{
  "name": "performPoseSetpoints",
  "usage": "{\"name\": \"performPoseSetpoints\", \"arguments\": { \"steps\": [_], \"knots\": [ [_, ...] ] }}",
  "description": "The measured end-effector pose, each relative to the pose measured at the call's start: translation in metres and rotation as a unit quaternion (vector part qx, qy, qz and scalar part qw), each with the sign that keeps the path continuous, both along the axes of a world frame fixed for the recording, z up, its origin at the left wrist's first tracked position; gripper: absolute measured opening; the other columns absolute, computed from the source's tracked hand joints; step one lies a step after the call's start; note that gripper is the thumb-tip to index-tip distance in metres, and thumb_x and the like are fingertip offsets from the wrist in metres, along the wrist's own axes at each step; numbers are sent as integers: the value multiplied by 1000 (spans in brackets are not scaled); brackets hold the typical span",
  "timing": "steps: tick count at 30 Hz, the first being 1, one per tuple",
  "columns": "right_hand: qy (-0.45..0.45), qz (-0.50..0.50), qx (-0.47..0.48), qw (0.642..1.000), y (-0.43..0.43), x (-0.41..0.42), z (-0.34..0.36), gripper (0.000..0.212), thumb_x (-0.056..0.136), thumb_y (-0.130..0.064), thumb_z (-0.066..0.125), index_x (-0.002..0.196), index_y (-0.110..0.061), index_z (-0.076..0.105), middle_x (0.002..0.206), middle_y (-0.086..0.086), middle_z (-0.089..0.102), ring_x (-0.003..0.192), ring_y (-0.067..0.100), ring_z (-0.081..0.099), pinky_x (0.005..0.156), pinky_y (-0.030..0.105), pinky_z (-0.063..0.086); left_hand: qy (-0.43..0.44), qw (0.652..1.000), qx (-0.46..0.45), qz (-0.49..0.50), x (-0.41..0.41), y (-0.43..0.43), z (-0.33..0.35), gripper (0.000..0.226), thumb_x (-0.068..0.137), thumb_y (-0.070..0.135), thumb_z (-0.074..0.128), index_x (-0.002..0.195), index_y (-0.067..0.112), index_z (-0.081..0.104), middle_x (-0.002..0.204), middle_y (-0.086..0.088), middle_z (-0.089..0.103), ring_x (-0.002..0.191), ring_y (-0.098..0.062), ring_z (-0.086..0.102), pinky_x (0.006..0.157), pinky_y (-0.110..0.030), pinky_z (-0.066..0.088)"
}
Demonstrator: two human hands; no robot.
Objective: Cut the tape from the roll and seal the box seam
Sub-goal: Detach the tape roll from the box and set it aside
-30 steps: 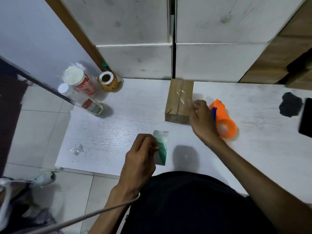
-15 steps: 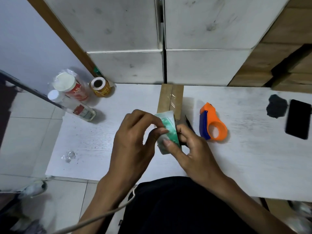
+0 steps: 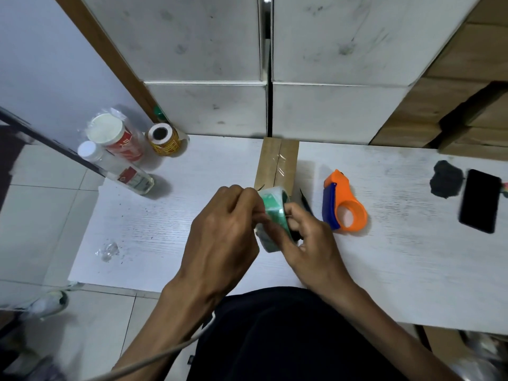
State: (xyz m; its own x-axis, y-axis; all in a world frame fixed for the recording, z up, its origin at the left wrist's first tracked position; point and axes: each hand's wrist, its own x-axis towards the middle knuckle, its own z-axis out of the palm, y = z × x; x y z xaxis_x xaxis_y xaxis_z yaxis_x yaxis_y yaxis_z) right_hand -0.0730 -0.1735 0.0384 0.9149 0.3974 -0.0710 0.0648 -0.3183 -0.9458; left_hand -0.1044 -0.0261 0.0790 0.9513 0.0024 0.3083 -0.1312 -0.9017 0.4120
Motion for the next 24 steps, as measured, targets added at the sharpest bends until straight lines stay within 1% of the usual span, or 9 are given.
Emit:
{"name": "performPoseSetpoints", "arguments": {
  "steps": [2,6,10,12,14,16,18,21,24],
  "knots": [
    [13,-17,8,1000,-1,1,-1,25,91,-35,64,100,-12,61,82,1,77,76,15,73,64,45,54,-5,1000,11,-4,-3,-2,2,18,89,8,43,80,6,59,74,-7,55,66,-29,51,48,-41,44],
    [20,-30,12,999,-2,1,0,19,91,-29,65,101,-13,62,83,-1,77,78,14,73,67,44,54,3,1000,1,-18,-3,-3,3,8,89,3,54,85,7,59,75,-7,53,68,-28,49,49,-43,45],
    [78,-7,56,995,-7,5,1,21,92,-32,63,110,-22,62,97,-7,76,94,10,72,84,43,58,17,996,-79,-30,1,0,7,11,89,13,66,100,15,62,78,2,56,73,-24,57,54,-43,51],
    [117,17,110,987,-10,5,0,23,94,-21,59,117,-20,60,106,-7,76,103,11,70,91,38,57,11,995,-86,-51,3,3,10,6,91,17,65,96,14,67,80,1,60,74,-23,57,56,-43,51],
    [149,24,163,975,-12,5,0,30,92,-11,52,121,-15,59,110,-10,75,109,8,68,90,23,53,18,994,-80,-69,5,7,12,10,93,22,61,91,15,68,81,1,62,74,-23,55,56,-43,50],
    [151,12,177,973,-13,6,-1,32,92,-12,48,123,-13,58,111,-11,74,112,3,65,90,14,48,32,993,-76,-82,7,8,13,12,93,25,59,89,17,68,83,2,61,76,-23,53,57,-43,50],
    [138,2,171,976,-13,6,-2,35,94,-15,48,126,-7,57,113,-9,73,112,3,65,90,13,47,42,993,-70,-87,8,8,13,13,93,27,58,90,17,66,88,2,61,79,-23,53,58,-43,50],
    [125,0,167,978,-14,5,-1,31,98,-10,47,127,-6,57,108,-14,74,110,1,66,89,11,46,41,995,-55,-78,8,6,14,13,93,28,56,93,18,64,103,-1,59,84,-22,50,59,-44,50],
    [125,-3,173,977,-14,5,2,33,98,-10,46,129,-6,56,116,-5,72,113,4,65,90,12,47,27,995,-50,-82,8,3,16,15,95,27,55,92,16,65,104,-1,60,83,-22,48,59,-44,49]
  ]
}}
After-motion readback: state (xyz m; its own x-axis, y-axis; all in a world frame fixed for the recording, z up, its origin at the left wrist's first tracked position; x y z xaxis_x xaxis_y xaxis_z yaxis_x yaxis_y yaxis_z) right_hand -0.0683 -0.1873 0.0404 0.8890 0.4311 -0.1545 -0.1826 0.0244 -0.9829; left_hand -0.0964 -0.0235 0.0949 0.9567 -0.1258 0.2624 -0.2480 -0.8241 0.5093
